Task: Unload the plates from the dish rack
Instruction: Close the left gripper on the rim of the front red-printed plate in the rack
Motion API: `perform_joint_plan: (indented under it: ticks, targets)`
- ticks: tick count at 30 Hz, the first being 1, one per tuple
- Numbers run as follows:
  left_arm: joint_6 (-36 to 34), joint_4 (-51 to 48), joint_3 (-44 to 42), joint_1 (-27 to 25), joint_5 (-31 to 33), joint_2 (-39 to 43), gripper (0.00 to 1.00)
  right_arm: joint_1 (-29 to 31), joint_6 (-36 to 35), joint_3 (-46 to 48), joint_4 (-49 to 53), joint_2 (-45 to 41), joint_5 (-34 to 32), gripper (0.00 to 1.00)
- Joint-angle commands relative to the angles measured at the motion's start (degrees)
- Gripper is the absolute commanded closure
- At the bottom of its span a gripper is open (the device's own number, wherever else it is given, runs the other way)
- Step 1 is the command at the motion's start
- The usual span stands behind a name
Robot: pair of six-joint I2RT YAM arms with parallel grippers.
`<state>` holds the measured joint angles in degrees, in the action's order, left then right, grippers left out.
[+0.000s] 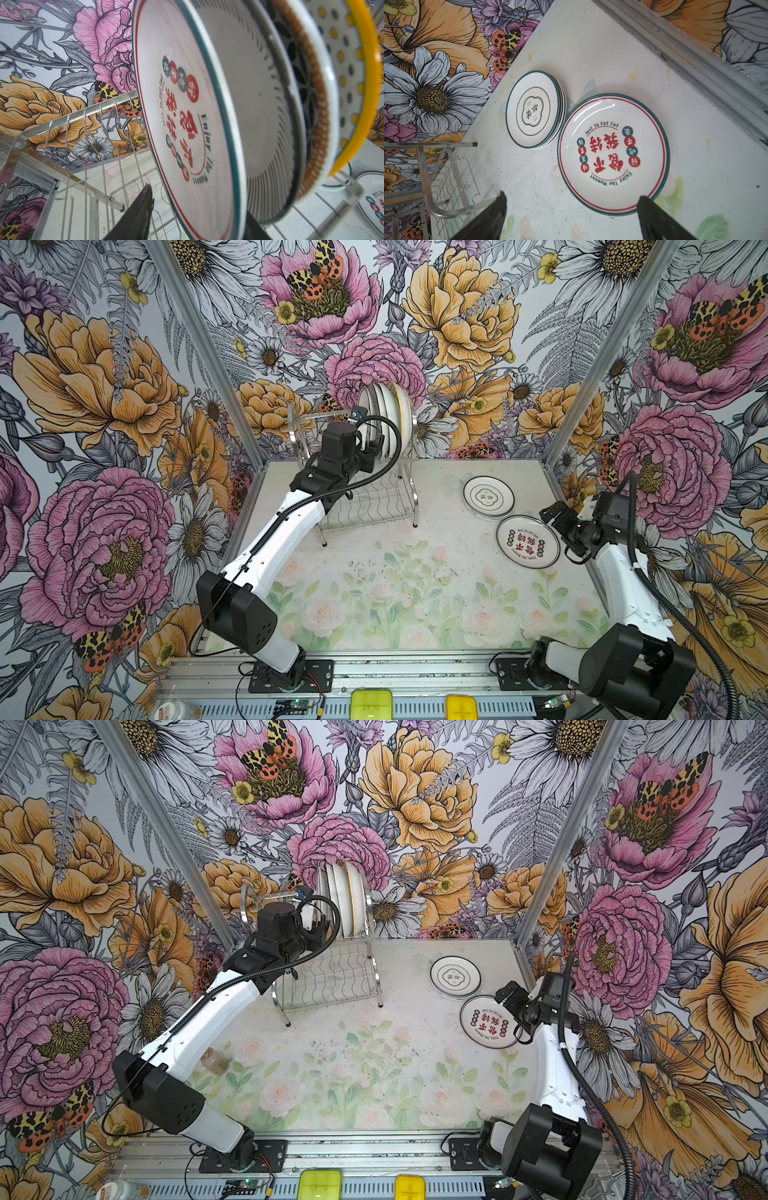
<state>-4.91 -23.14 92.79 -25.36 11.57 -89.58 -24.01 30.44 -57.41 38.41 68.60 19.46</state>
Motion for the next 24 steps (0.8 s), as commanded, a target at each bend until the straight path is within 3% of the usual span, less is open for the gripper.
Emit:
perform_joint_plan:
  ticks: [1,12,24]
  targets:
    - [-0.94,4.19,0.17,0.41,3.15,-0.36,0.5,0.46,-0.95,-1.83,-0.21,-0.11,1.02,0.01]
    - [-1.81,5.12,-0.12,0.48,3.71,-1.49,0.67,0.46,-1.08,-2.09,-0.1,-0.3,1.7,0.01]
    - [-2.48,6.23,-1.06,0.4,3.46,-0.03,0.79,0.46,-1.61,-2.45,-0.18,0.3,2.53,0.01]
